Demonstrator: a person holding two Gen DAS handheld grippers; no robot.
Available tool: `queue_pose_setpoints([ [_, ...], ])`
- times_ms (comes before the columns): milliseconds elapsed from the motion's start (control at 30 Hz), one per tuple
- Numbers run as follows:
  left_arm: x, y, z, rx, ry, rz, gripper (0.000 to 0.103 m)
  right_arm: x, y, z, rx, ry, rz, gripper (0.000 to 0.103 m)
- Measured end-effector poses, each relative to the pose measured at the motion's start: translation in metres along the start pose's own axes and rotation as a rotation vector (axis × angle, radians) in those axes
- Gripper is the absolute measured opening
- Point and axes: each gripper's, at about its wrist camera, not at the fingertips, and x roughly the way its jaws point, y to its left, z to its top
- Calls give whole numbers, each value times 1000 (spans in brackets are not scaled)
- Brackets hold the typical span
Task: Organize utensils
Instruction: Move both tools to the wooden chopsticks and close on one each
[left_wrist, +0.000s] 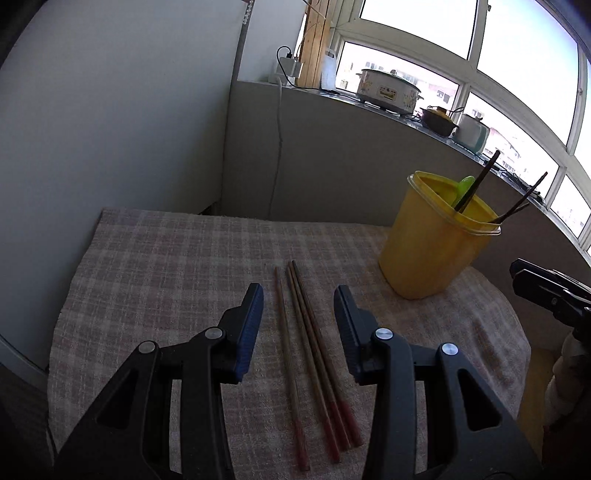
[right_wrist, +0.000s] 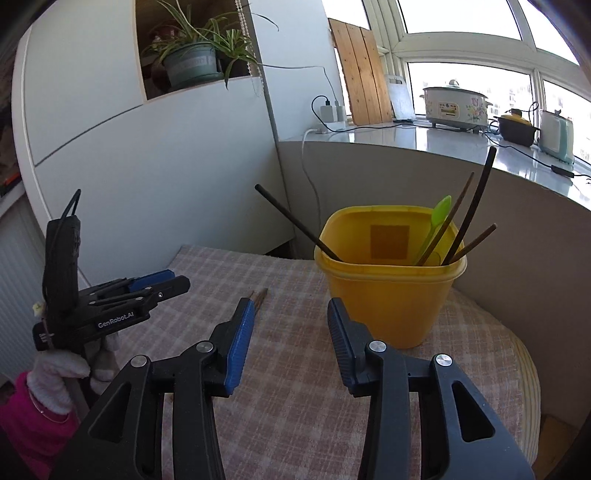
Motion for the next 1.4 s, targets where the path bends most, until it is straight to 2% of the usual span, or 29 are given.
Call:
queue_pose_setpoints([
  [133,22,5,-17,-17,98,-3,40,22,8,-23,-2,81,-4,39],
  [267,49,-1,-29,31,194,16,39,45,12,-40,22,170,18,39],
  [333,62,-2,-34,42,236,13,29,58,15,-47,22,217,31,40],
  [367,67,-2,-37,52,254,22,27,65,17,-50,24,241,43,39],
  [567,79,-7,-38,93,262,47,23,99,27,-59,44,333,80,39],
  [700,88,-6,-35,122,258,72,16,118,31,-54,62,374,108,39],
  [767,92,-5,-34,138,260,83,13,128,34,-49,66,391,118,37],
  [833,97,-4,-32,150,266,89,11,137,37,-44,61,407,113,30],
  [1100,96,14,-30,135,274,87,9,171,37,-31,124,494,146,14],
  [1300,91,23,-32,132,272,88,8,184,37,-30,149,530,166,12],
  [1400,91,23,-33,139,271,89,8,189,42,-28,130,534,149,11],
])
